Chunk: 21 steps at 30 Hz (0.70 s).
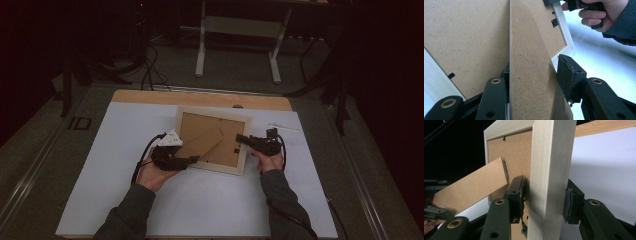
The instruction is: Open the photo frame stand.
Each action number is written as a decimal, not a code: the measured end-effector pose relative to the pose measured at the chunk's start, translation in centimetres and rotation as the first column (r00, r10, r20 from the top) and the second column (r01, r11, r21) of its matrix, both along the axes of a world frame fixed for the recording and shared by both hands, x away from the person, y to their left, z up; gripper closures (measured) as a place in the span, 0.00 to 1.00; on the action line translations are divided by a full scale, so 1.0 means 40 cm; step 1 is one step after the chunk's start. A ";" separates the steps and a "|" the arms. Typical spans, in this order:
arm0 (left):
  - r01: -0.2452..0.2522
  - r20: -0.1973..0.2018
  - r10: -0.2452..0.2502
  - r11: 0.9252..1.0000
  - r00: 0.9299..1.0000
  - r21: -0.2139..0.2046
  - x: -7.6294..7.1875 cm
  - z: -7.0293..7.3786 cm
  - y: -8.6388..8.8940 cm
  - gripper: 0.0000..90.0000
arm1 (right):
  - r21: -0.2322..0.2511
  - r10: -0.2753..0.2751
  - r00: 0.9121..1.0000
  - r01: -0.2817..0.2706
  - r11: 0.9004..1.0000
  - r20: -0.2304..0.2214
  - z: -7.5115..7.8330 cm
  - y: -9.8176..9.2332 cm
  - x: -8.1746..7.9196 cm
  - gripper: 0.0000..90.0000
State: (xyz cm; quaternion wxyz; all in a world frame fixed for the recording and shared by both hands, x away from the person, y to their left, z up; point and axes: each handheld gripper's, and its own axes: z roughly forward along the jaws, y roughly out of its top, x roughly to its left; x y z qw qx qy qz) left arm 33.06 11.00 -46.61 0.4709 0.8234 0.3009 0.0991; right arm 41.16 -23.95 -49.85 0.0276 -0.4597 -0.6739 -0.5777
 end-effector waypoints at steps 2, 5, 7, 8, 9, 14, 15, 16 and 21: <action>-0.004 0.002 0.004 1.000 1.000 0.002 0.001 -0.001 0.000 0.63 | -0.004 0.002 1.000 -0.002 1.000 0.011 0.003 -0.001 -0.001 0.65; -0.005 0.005 0.005 1.000 1.000 0.000 0.001 -0.001 0.000 0.63 | -0.008 0.000 1.000 0.000 1.000 0.026 0.009 -0.001 -0.003 0.66; -0.007 0.008 0.007 1.000 1.000 -0.001 0.001 0.000 0.000 0.63 | -0.011 -0.001 0.999 0.001 1.000 0.036 0.012 -0.001 -0.004 0.66; -0.007 0.009 0.007 1.000 1.000 0.000 0.001 0.000 0.000 0.63 | -0.012 -0.002 0.999 0.002 1.000 0.040 0.012 0.000 -0.004 0.66; -0.007 0.010 0.007 1.000 1.000 -0.001 0.001 0.000 0.000 0.63 | -0.014 -0.002 0.999 0.003 1.000 0.043 0.013 0.000 -0.005 0.66; -0.005 0.016 0.005 1.000 1.000 -0.003 0.001 0.001 0.002 0.63 | -0.014 -0.004 0.998 0.005 1.000 0.066 0.018 0.000 -0.009 0.66; -0.005 0.019 0.005 1.000 1.000 -0.004 0.001 0.001 0.002 0.63 | -0.016 -0.004 0.997 0.006 1.000 0.071 0.020 0.000 -0.010 0.66; -0.005 0.022 0.005 1.000 1.000 -0.003 0.002 0.002 0.002 0.63 | -0.019 -0.005 0.997 0.007 1.000 0.080 0.022 0.000 -0.010 0.66; -0.007 0.031 0.007 1.000 0.999 -0.005 0.003 0.007 0.000 0.64 | -0.031 -0.009 0.994 0.013 0.999 0.111 0.034 0.001 -0.013 0.67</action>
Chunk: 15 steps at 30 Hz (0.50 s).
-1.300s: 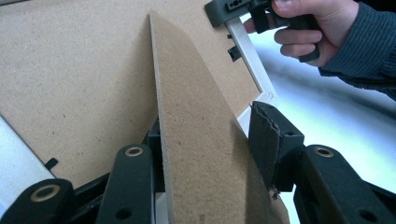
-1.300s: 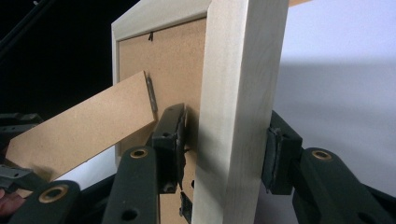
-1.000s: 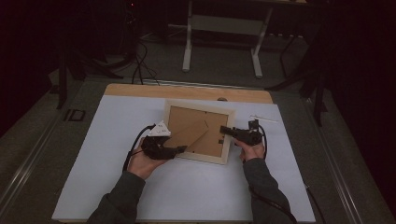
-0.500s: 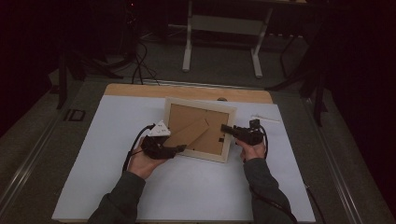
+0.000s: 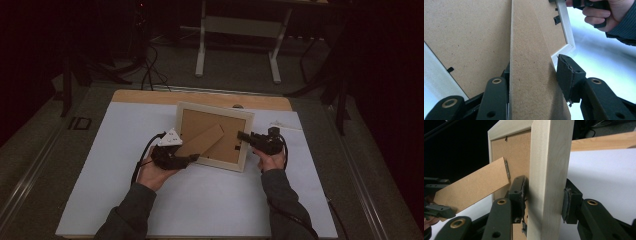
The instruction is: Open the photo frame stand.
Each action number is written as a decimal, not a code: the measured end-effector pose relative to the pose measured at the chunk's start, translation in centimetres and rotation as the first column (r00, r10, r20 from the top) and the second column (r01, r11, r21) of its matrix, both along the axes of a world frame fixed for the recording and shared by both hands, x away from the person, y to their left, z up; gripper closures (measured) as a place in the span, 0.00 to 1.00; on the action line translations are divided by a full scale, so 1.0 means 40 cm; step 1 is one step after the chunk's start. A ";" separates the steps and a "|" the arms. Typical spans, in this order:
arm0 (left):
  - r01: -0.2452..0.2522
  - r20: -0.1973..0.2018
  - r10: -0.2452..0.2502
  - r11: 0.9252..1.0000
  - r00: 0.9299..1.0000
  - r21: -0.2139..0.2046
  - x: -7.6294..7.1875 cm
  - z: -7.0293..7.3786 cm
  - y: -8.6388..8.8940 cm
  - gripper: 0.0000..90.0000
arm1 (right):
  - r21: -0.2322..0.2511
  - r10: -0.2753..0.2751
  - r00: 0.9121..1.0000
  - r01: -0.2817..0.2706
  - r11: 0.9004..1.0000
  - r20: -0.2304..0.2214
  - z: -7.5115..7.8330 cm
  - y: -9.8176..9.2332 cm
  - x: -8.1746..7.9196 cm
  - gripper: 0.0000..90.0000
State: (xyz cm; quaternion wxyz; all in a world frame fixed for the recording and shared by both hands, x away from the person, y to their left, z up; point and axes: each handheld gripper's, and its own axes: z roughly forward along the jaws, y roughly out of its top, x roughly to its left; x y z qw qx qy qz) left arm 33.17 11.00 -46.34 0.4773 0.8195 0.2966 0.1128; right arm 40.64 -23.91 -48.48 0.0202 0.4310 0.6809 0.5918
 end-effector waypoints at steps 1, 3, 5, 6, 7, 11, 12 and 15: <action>0.000 0.003 0.000 1.000 1.000 0.000 0.000 0.001 0.000 0.64 | 0.001 0.000 1.000 0.000 1.000 0.005 0.003 0.000 -0.001 0.68; 0.001 0.010 -0.001 1.000 1.000 0.001 0.000 0.003 0.000 0.64 | -0.002 0.003 1.000 -0.003 1.000 0.015 0.007 -0.001 -0.002 0.68; 0.000 0.015 0.000 1.000 1.000 -0.001 0.000 0.004 0.000 0.64 | -0.001 0.006 1.000 -0.006 1.000 0.026 0.011 -0.002 -0.003 0.69; 0.000 0.017 0.000 1.000 1.000 -0.001 -0.001 0.004 0.000 0.64 | -0.002 0.007 0.999 -0.007 1.000 0.031 0.013 -0.002 -0.004 0.69; 0.001 0.018 -0.001 1.000 1.000 -0.002 0.000 0.004 0.000 0.64 | -0.002 0.007 0.999 -0.007 1.000 0.035 0.014 -0.003 -0.005 0.69; 0.001 0.025 -0.001 1.000 1.000 0.001 0.000 0.005 0.000 0.64 | -0.008 0.010 0.998 -0.010 1.000 0.056 0.019 -0.003 -0.007 0.70; -0.001 0.027 0.001 1.000 1.000 0.001 -0.001 0.006 0.000 0.64 | -0.010 0.009 0.998 -0.008 1.000 0.062 0.021 -0.003 -0.009 0.70; -0.001 0.034 0.001 1.000 0.999 -0.001 0.000 0.008 0.000 0.64 | -0.019 0.009 0.996 -0.008 1.000 0.088 0.029 -0.003 -0.012 0.71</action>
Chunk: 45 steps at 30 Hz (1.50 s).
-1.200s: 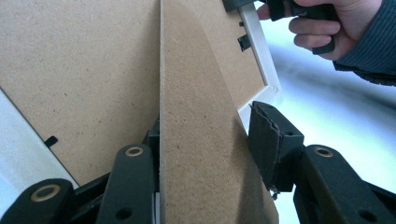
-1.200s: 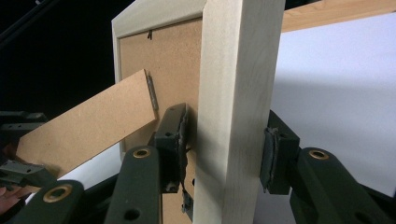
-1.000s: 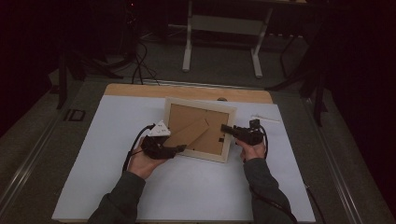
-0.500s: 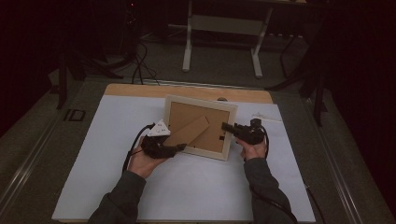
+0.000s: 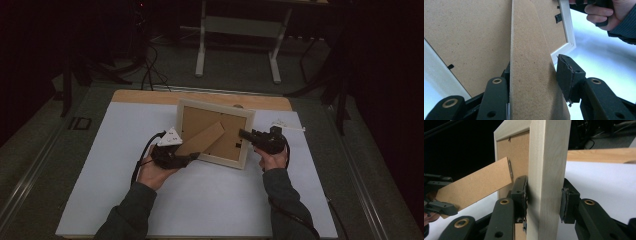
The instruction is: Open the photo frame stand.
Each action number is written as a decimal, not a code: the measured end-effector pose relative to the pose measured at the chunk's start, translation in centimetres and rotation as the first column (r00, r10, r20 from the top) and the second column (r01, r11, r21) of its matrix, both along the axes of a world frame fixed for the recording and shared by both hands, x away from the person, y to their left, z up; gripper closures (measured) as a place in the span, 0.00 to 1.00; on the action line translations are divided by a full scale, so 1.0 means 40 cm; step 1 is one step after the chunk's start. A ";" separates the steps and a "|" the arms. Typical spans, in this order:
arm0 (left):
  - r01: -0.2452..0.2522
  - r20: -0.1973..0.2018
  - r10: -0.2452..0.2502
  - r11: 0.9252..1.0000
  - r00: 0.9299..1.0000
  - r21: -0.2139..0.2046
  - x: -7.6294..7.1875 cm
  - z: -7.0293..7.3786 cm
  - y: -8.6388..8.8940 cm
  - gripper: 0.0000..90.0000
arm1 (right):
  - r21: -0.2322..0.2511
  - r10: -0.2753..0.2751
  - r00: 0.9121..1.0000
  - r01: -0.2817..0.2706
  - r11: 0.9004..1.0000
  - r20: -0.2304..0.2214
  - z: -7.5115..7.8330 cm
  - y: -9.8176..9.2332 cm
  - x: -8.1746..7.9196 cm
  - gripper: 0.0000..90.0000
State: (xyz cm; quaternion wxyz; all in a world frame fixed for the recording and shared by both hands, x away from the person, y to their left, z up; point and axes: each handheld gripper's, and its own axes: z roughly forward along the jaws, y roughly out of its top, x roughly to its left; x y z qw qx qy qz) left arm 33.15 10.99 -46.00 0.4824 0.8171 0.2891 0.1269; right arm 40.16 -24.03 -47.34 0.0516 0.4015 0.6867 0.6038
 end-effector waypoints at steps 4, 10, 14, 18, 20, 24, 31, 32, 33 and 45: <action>-0.003 -0.002 0.003 1.000 1.000 0.000 0.001 0.000 -0.002 0.64 | -0.008 -0.002 1.000 0.002 1.000 0.025 0.009 0.001 -0.005 0.71; 0.006 -0.013 -0.006 1.000 1.000 -0.006 -0.001 0.001 0.001 0.63 | -0.014 0.025 0.999 -0.024 1.000 0.036 0.011 -0.004 -0.005 0.72; 0.012 -0.014 -0.012 1.000 1.000 -0.010 -0.004 0.002 0.000 0.62 | -0.011 0.033 0.999 -0.033 0.999 0.031 0.010 -0.006 -0.007 0.73; 0.033 -0.015 -0.034 0.999 0.999 -0.023 -0.005 0.005 0.002 0.62 | -0.015 0.043 0.999 -0.042 0.999 0.034 0.010 -0.008 -0.009 0.73; 0.044 -0.017 -0.045 0.999 0.999 -0.030 -0.006 0.005 0.003 0.60 | -0.023 0.049 0.998 -0.049 0.999 0.039 0.009 -0.009 -0.011 0.73; 0.037 -0.005 -0.037 0.999 0.999 -0.040 -0.007 0.007 0.006 0.58 | -0.028 0.055 0.998 -0.053 0.998 0.042 0.009 -0.011 -0.014 0.73; 0.037 -0.010 -0.038 0.996 0.999 -0.078 -0.004 0.016 0.021 0.57 | -0.049 0.067 0.996 -0.065 0.997 0.060 0.013 -0.009 -0.020 0.74; 0.039 -0.015 -0.041 0.996 0.999 -0.075 -0.003 0.016 0.021 0.57 | -0.051 0.069 0.996 -0.066 0.997 0.064 0.013 -0.009 -0.020 0.74; 0.041 -0.022 -0.043 0.997 0.999 -0.073 -0.002 0.015 0.021 0.58 | -0.053 0.071 0.995 -0.068 0.996 0.065 0.014 -0.009 -0.021 0.73; 0.055 -0.045 -0.057 0.997 0.997 -0.055 0.000 0.012 0.015 0.70 | -0.099 0.098 0.991 -0.089 0.991 0.094 0.012 -0.012 -0.033 0.73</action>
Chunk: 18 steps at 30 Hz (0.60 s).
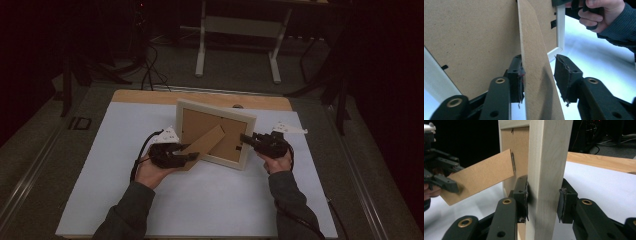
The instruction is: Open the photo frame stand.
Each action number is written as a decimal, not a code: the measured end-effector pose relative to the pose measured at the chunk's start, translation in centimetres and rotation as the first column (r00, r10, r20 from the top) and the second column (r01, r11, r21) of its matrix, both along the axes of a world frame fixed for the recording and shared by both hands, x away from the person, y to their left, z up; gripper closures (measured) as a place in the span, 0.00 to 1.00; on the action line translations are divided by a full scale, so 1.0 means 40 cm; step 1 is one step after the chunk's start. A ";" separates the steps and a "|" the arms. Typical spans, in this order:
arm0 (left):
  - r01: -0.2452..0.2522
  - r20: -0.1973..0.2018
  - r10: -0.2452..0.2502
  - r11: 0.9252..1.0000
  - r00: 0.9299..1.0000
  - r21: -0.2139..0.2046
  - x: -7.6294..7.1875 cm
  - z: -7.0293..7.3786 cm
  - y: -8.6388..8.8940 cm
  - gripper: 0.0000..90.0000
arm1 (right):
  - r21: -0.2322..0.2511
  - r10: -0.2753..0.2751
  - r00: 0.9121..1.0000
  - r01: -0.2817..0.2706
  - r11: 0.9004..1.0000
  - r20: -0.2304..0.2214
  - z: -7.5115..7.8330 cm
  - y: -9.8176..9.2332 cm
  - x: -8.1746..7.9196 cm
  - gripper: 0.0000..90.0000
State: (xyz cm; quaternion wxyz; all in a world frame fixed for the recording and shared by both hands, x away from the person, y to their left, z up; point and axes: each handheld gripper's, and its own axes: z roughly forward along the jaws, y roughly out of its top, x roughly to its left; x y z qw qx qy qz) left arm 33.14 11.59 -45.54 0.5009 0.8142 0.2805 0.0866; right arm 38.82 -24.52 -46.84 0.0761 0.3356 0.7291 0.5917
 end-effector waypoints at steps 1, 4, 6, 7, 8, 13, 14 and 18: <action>0.002 0.000 -0.002 1.000 1.000 0.002 0.000 0.001 -0.001 0.70 | -0.008 0.003 1.000 -0.003 1.000 0.004 0.000 0.000 -0.001 0.73; 0.004 -0.001 -0.004 1.000 1.000 0.014 0.000 0.001 -0.006 0.73 | -0.026 0.008 1.000 -0.008 1.000 0.013 -0.001 -0.002 -0.005 0.73; 0.002 -0.001 -0.002 1.000 1.000 0.025 0.000 0.001 -0.007 0.76 | -0.034 0.011 1.000 -0.010 0.999 0.015 -0.002 -0.003 -0.007 0.73; 0.003 -0.002 -0.003 1.000 1.000 0.024 0.000 0.000 -0.008 0.77 | -0.037 0.012 1.000 -0.012 0.999 0.017 -0.003 -0.004 -0.007 0.73; 0.003 -0.004 -0.003 1.000 1.000 0.022 0.000 0.000 -0.009 0.78 | -0.042 0.014 1.000 -0.013 0.999 0.019 -0.004 -0.004 -0.008 0.73; 0.005 -0.014 -0.004 0.999 1.000 0.044 0.002 -0.003 -0.011 0.80 | -0.063 0.024 0.999 -0.023 0.998 0.024 -0.005 -0.006 -0.010 0.73; 0.003 -0.018 -0.002 0.999 1.000 0.053 0.002 -0.003 -0.012 0.81 | -0.071 0.025 0.999 -0.023 0.997 0.028 -0.005 -0.007 -0.011 0.72; 0.003 -0.017 -0.002 0.998 1.000 0.070 0.002 -0.006 -0.014 0.83 | -0.100 0.031 0.999 -0.027 0.995 0.036 -0.006 -0.007 -0.015 0.72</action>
